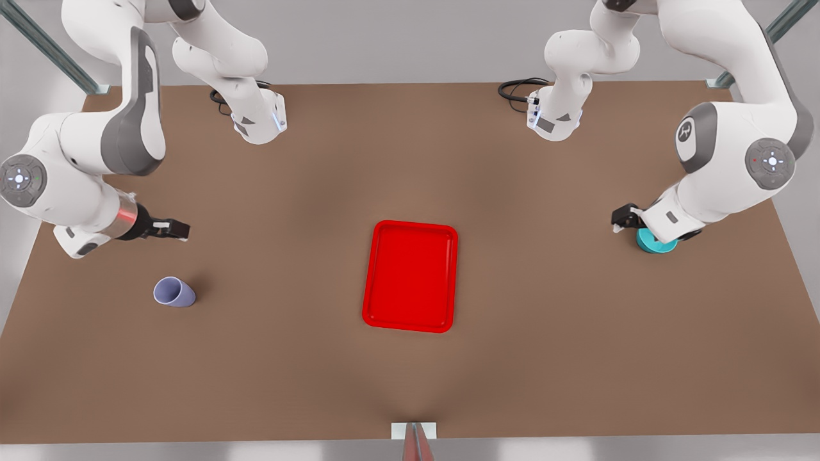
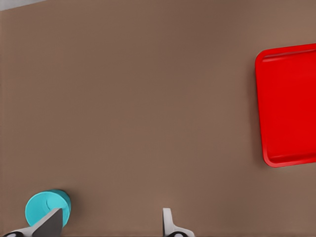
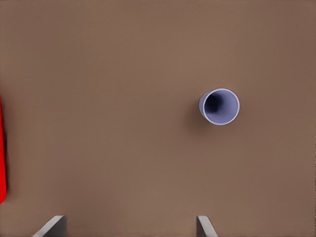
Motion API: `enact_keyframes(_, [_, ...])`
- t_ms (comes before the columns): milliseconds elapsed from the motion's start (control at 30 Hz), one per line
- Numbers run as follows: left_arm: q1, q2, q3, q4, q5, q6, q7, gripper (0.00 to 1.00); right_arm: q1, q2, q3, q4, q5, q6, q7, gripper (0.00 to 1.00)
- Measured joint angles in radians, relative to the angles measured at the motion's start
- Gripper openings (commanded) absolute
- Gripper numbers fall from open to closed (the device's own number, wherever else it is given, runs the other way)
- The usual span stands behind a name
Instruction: Place the bowl on the tray with the left arm and the cup on the tray with the right arm
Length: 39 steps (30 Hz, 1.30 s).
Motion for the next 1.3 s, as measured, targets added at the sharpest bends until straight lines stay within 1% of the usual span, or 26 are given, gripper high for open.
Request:
enact_keyframes(67, [0.011,0.030,0.007,-0.007,0.009,-0.008,-0.004,1.00,0.007,-0.002,0.000,-0.004,0.003,0.029,0.000,1.00])
enact_keyframes(100, [0.072,0.090,0.007,-0.021,0.011,0.001,0.007,1.00,0.004,0.004,0.001,-0.001,0.003,0.027,-0.002,1.00])
enact_keyframes(133, [0.192,0.162,0.008,-0.020,0.008,0.002,0.027,1.00,0.001,0.004,0.002,-0.004,0.003,0.031,-0.001,1.00])
enact_keyframes(200, [0.335,0.280,0.008,-0.029,-0.016,0.047,0.216,1.00,-0.008,0.004,0.026,-0.024,0.007,0.059,0.000,1.00])
enact_keyframes(267, [0.442,0.302,0.009,-0.102,-0.053,0.111,0.467,1.00,-0.011,0.003,0.029,-0.036,0.006,0.061,0.004,1.00])
enact_keyframes(333, [0.502,0.359,0.010,-0.104,-0.096,0.217,0.521,1.00,-0.011,-0.014,0.029,-0.071,0.005,0.093,0.007,1.00])
enact_keyframes(400, [0.523,0.402,0.025,-0.104,-0.129,0.304,0.515,1.00,-0.011,-0.012,0.029,-0.073,0.007,0.096,0.003,1.00])
enact_keyframes(500, [0.551,0.453,0.043,-0.113,-0.185,0.371,0.513,1.00,-0.015,-0.012,0.029,-0.072,0.008,0.096,0.003,1.00])
enact_keyframes(600, [0.552,0.426,0.044,-0.204,-0.209,0.332,0.589,1.00,-0.018,-0.011,0.034,-0.069,0.011,0.094,0.012,1.00])
enact_keyframes(667, [0.577,0.424,0.062,-0.211,-0.211,0.288,0.661,1.00,-0.012,-0.009,0.041,-0.067,0.011,0.094,0.012,1.00])
enact_keyframes(833, [0.602,0.428,0.075,-0.210,-0.204,0.326,0.659,1.00,-0.018,-0.006,0.041,-0.067,0.012,0.094,0.008,1.00])
enact_keyframes(933, [0.610,0.430,0.075,-0.268,-0.200,0.322,0.665,1.00,-0.024,-0.004,0.041,-0.065,0.012,0.094,0.004,1.00])
enact_keyframes(1067, [0.610,0.447,0.075,-0.278,-0.198,0.354,0.679,1.00,-0.023,0.000,0.041,-0.065,0.012,0.094,0.003,1.00])
enact_keyframes(1100, [0.610,0.453,0.075,-0.278,-0.198,0.370,0.671,0.96,-0.022,0.000,0.040,-0.064,0.012,0.094,0.003,1.00])
enact_keyframes(1167, [0.610,0.458,0.075,-0.278,-0.198,0.383,0.668,0.69,-0.023,0.001,0.040,-0.064,0.012,0.094,0.003,1.00])
enact_keyframes(1200, [0.610,0.459,0.075,-0.278,-0.198,0.384,0.668,0.60,-0.023,0.001,0.040,-0.064,0.012,0.094,0.003,1.00])
enact_keyframes(1267, [0.609,0.461,0.075,-0.283,-0.198,0.384,0.665,0.55,-0.023,0.001,0.040,-0.064,0.012,0.094,0.003,1.00])
enact_keyframes(1300, [0.609,0.461,0.075,-0.284,-0.198,0.386,0.663,0.49,-0.025,0.003,0.040,-0.064,0.013,0.095,0.003,1.00])
